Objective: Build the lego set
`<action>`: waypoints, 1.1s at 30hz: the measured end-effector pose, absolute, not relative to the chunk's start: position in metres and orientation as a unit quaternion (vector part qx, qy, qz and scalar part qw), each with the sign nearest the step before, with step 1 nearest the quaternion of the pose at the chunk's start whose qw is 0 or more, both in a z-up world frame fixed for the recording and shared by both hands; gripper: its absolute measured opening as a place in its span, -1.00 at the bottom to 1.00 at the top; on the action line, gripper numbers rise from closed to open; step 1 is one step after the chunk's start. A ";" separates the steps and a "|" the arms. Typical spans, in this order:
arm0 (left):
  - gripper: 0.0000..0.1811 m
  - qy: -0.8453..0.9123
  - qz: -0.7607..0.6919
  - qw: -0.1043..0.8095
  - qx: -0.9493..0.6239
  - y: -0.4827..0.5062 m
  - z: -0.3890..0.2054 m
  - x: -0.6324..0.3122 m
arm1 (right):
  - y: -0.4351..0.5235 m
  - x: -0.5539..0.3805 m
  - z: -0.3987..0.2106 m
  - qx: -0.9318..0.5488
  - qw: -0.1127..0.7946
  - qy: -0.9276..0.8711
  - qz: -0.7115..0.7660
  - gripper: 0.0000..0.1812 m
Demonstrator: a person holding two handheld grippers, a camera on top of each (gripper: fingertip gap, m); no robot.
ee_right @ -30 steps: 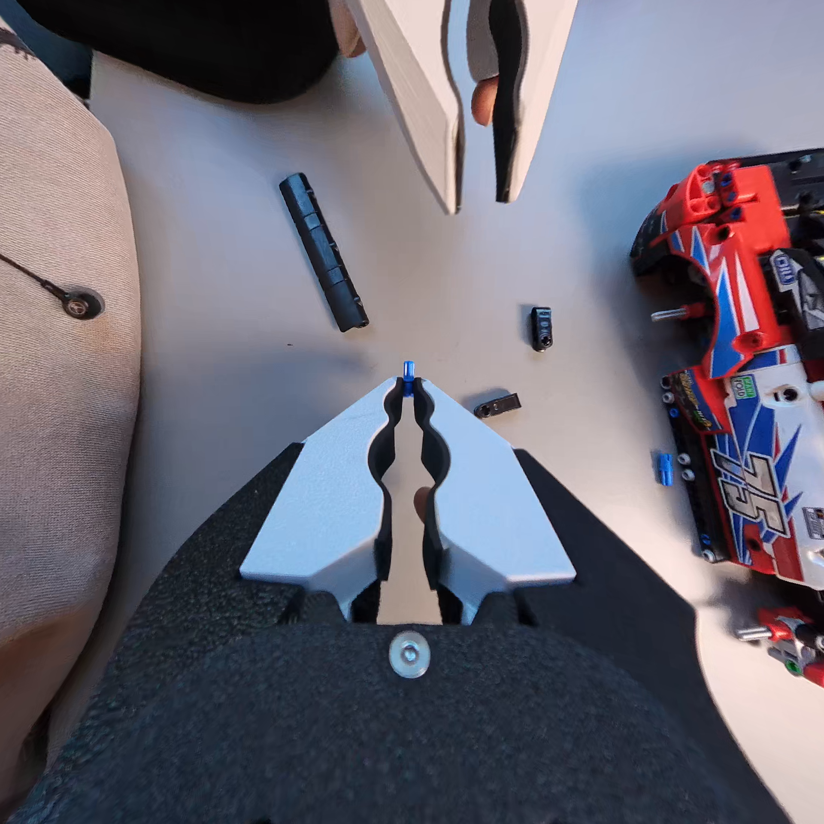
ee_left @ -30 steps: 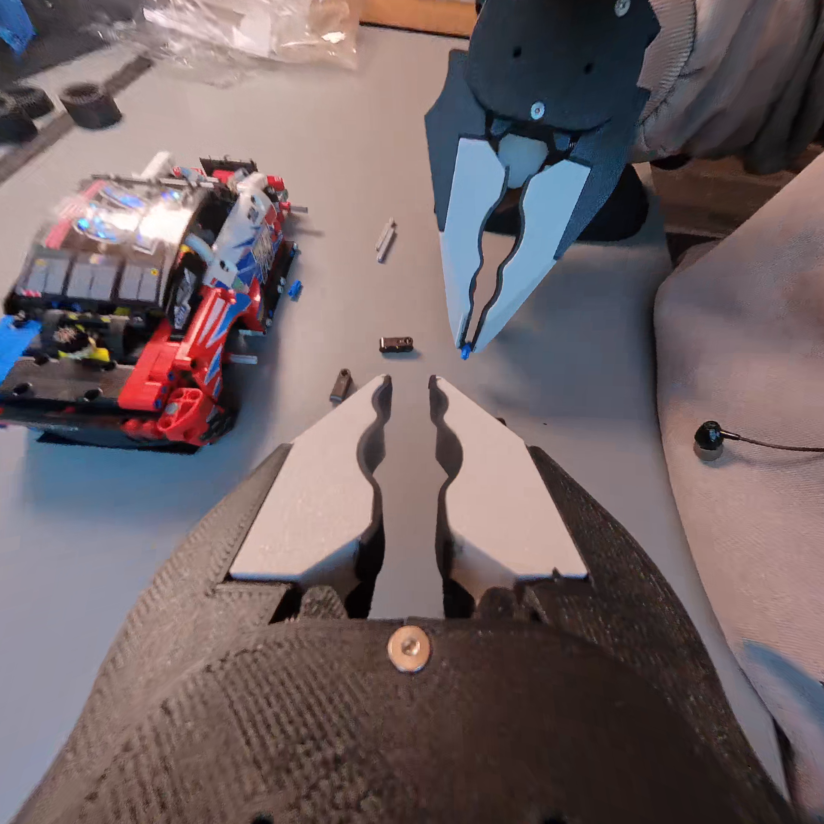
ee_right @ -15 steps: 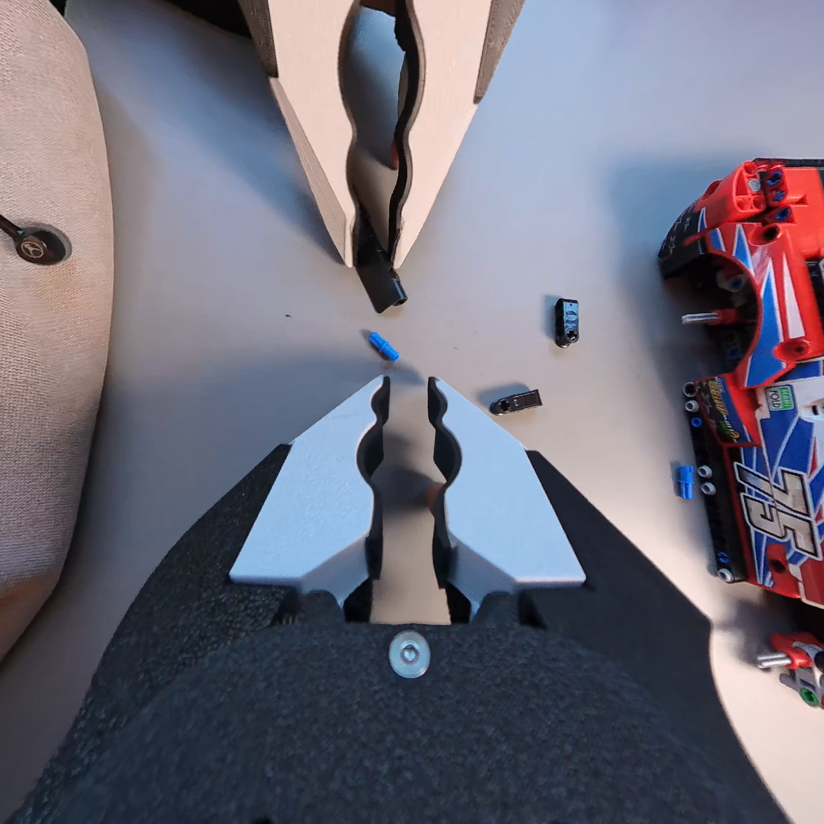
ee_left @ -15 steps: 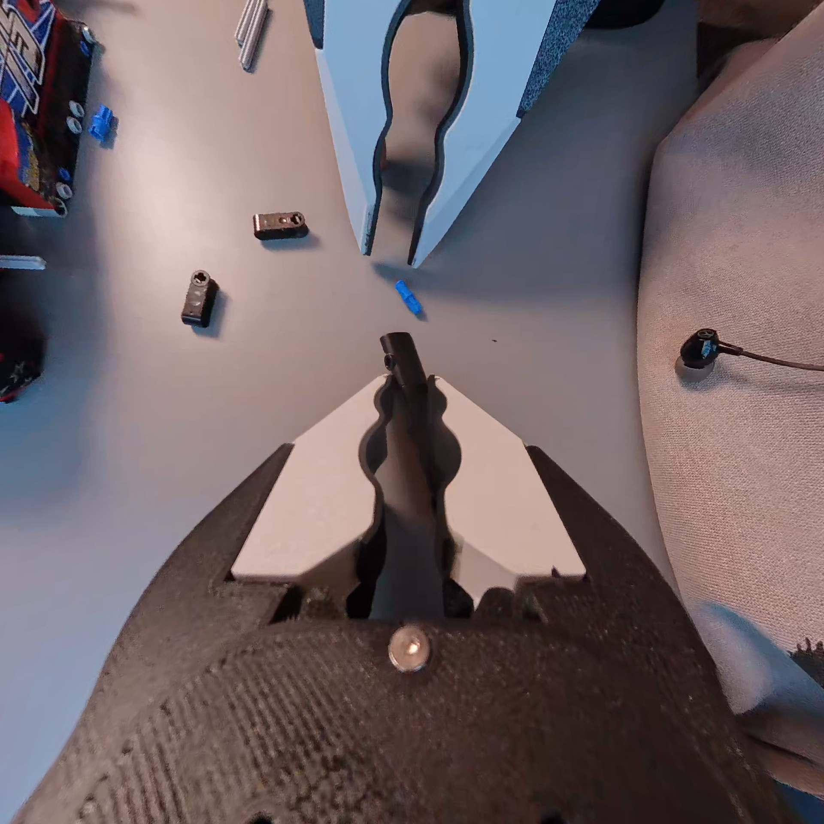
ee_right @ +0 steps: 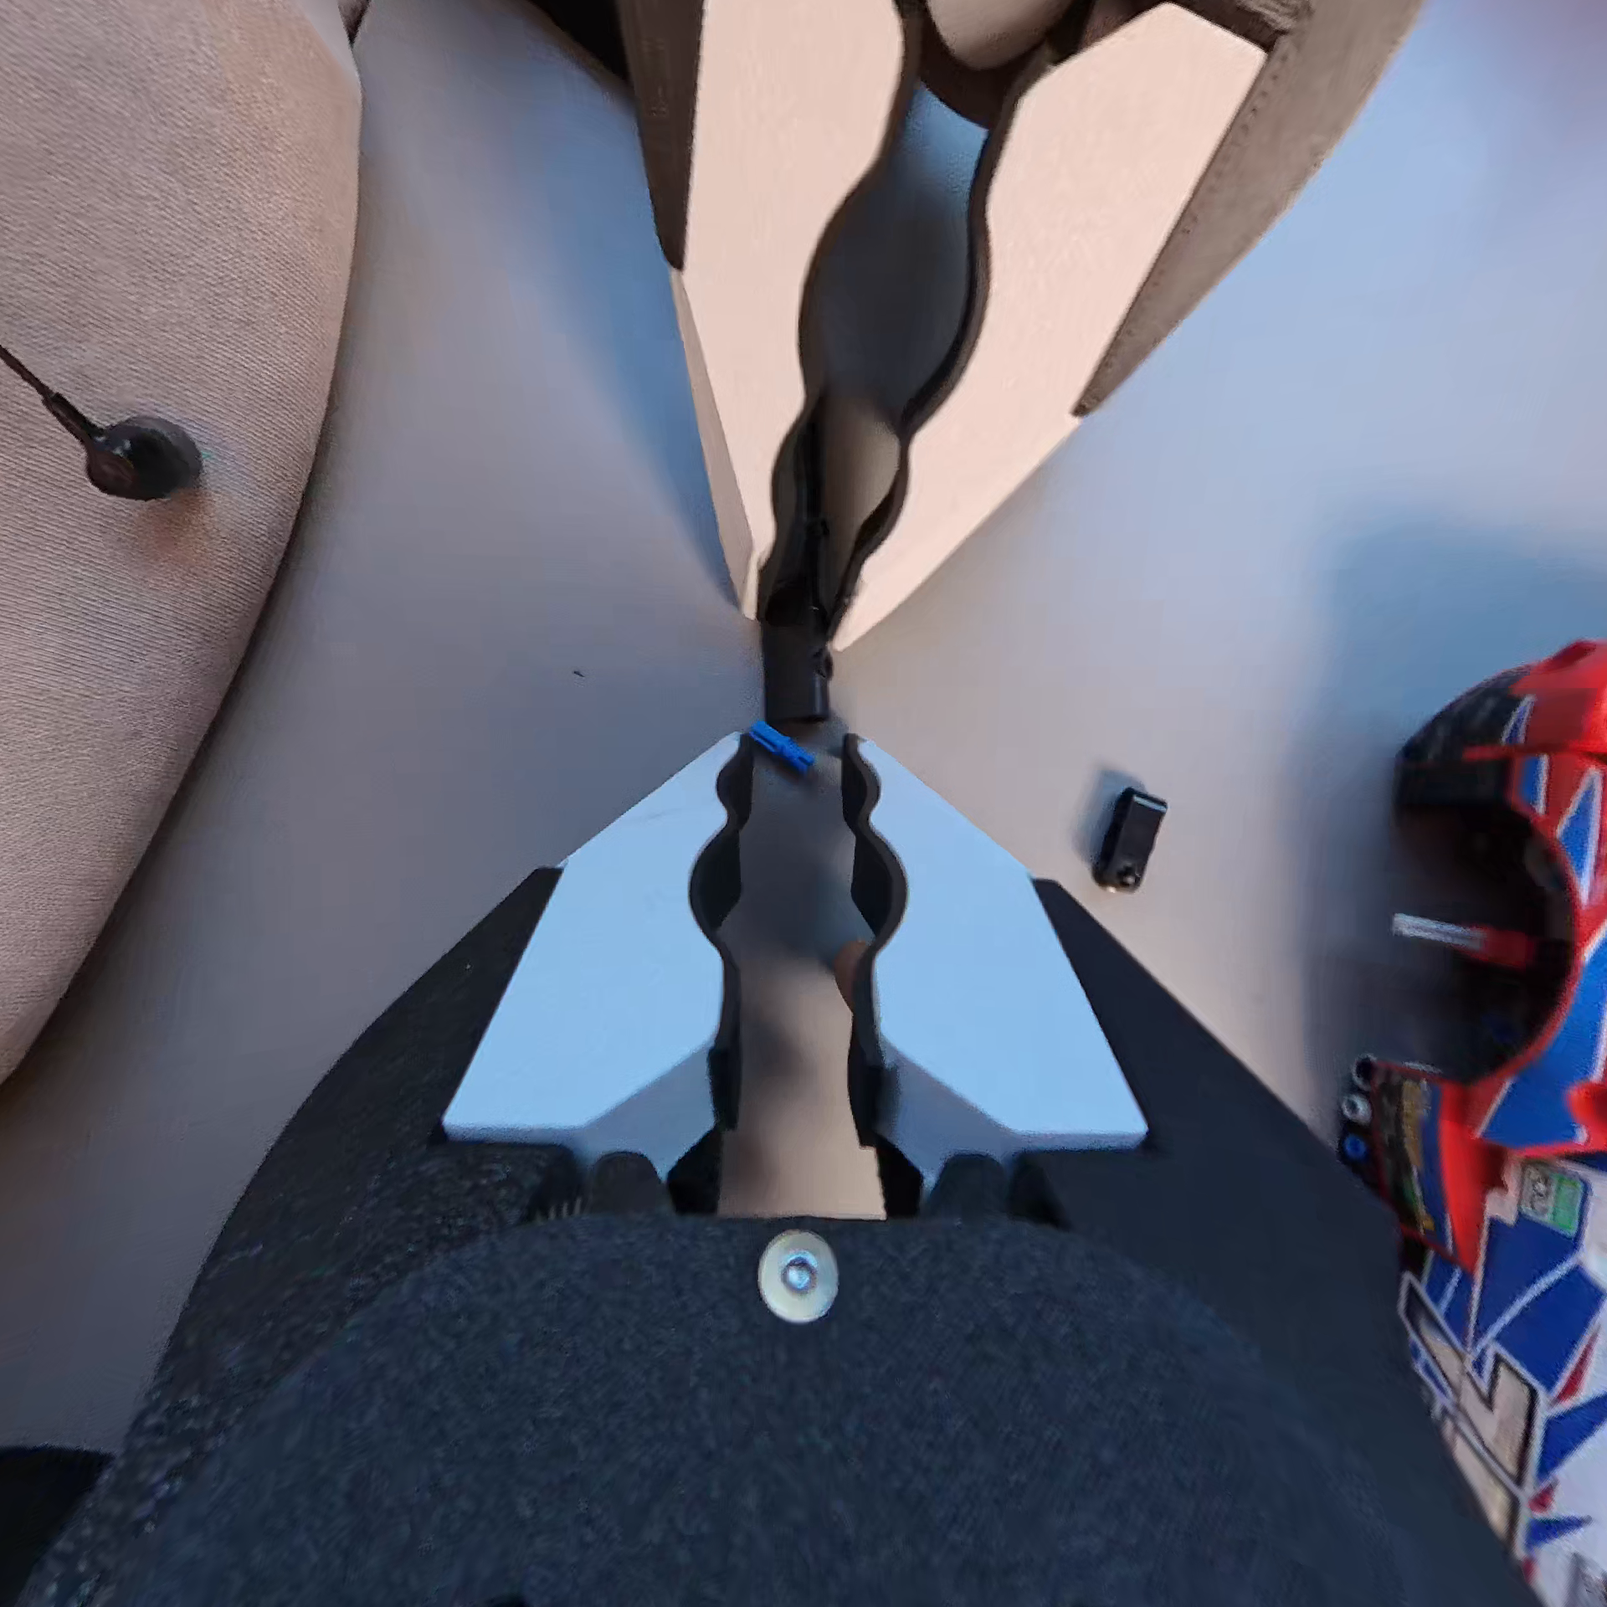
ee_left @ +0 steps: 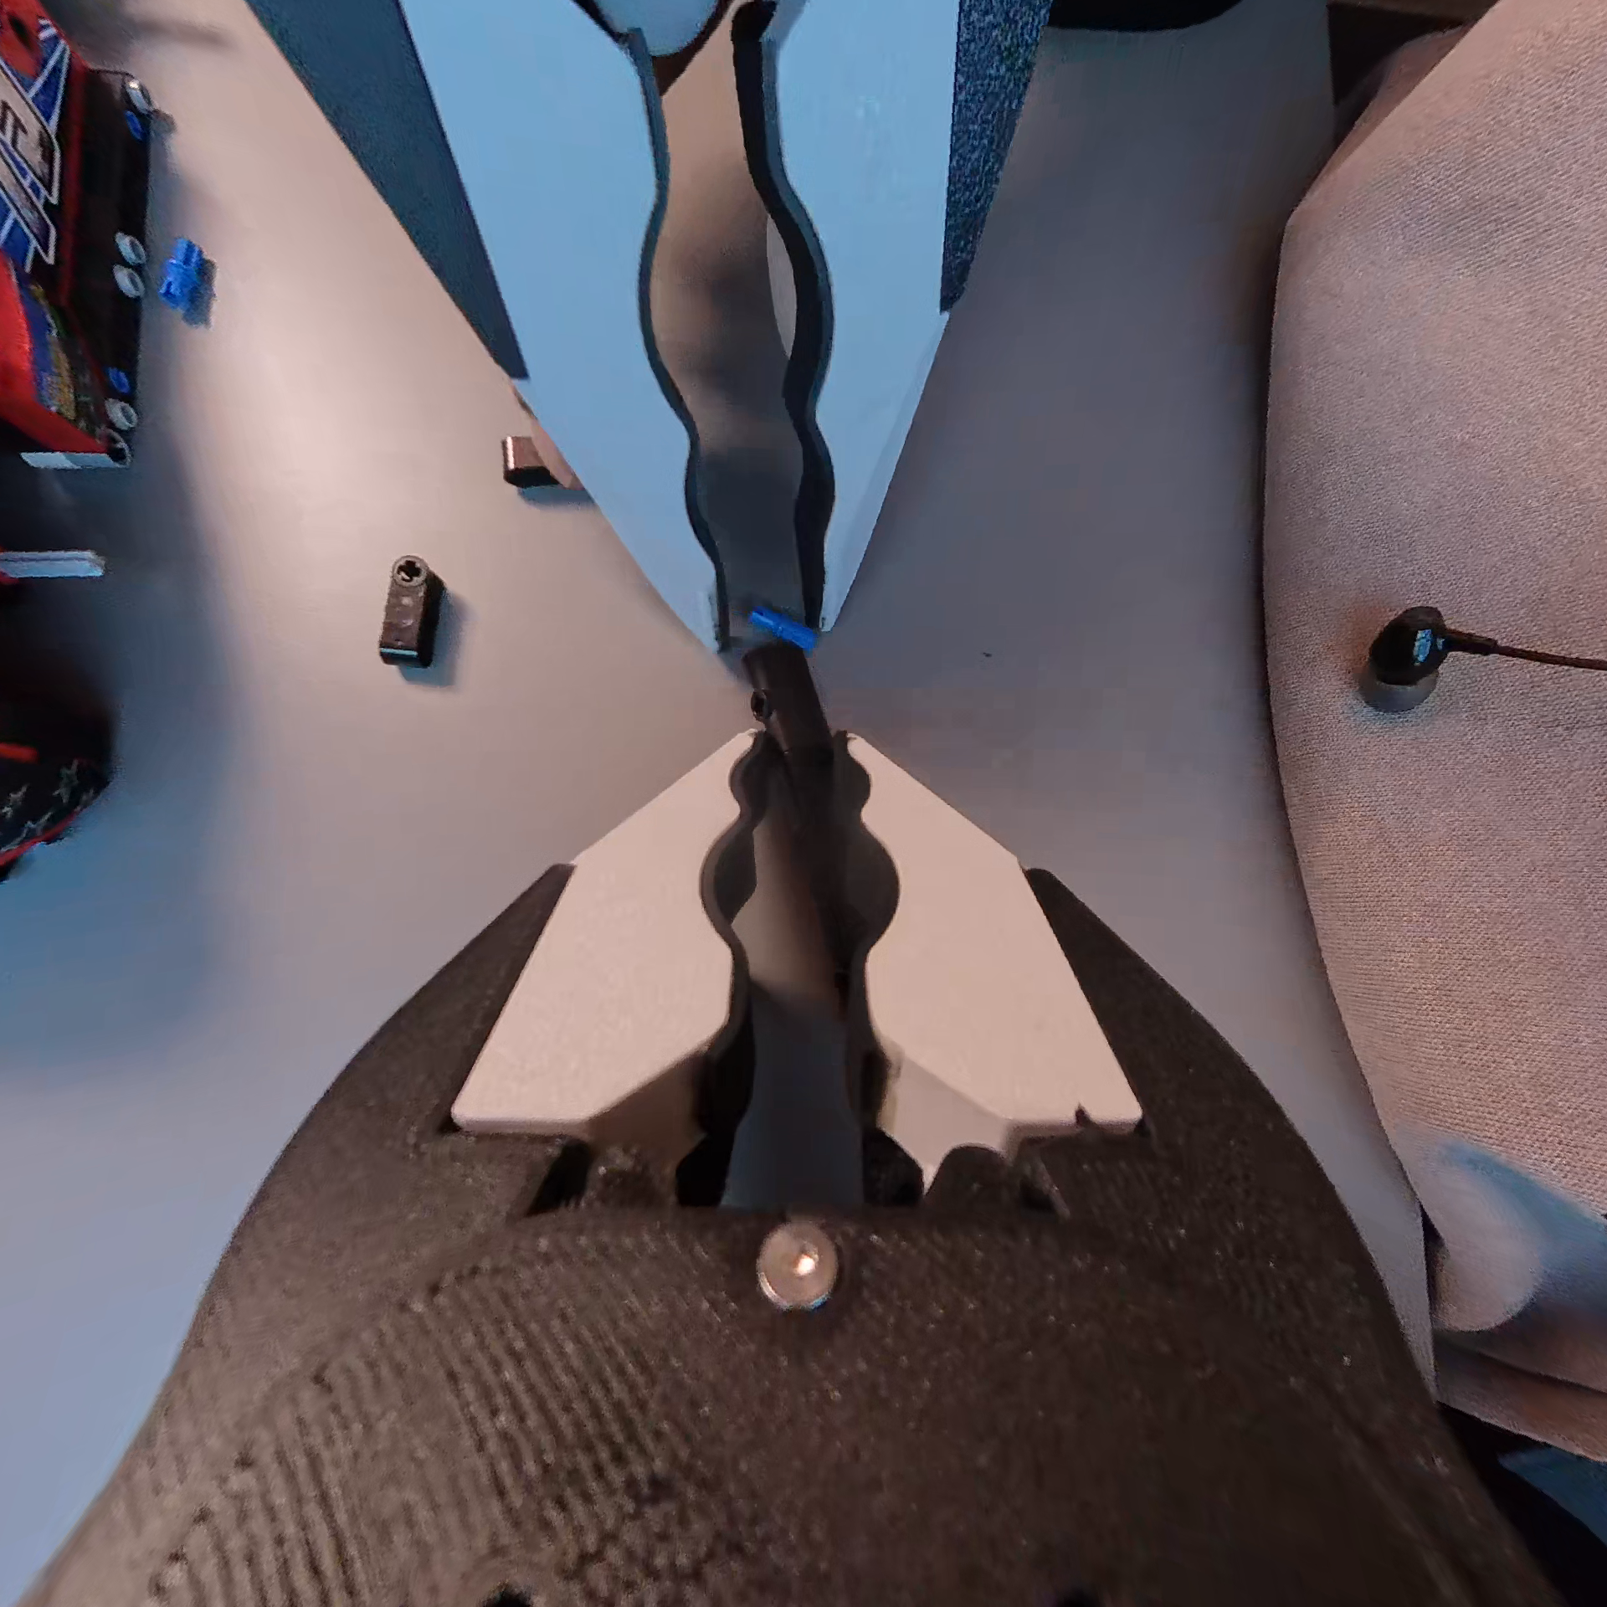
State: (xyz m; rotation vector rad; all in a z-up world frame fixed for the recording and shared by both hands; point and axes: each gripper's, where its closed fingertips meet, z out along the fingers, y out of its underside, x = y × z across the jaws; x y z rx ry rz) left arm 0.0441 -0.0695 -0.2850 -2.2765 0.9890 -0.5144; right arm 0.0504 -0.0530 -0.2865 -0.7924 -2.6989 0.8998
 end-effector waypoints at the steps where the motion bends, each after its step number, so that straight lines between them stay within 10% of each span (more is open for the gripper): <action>1: -0.85 0.369 -0.193 0.300 -0.858 -0.069 -0.285 0.043 | -0.055 0.051 -0.287 -0.258 0.090 -0.913 0.302 -0.85; 33: -0.89 0.029 -0.571 0.396 -0.719 -0.044 -0.200 0.066 | -0.043 0.054 -0.205 -0.244 0.408 -0.845 0.246 -0.97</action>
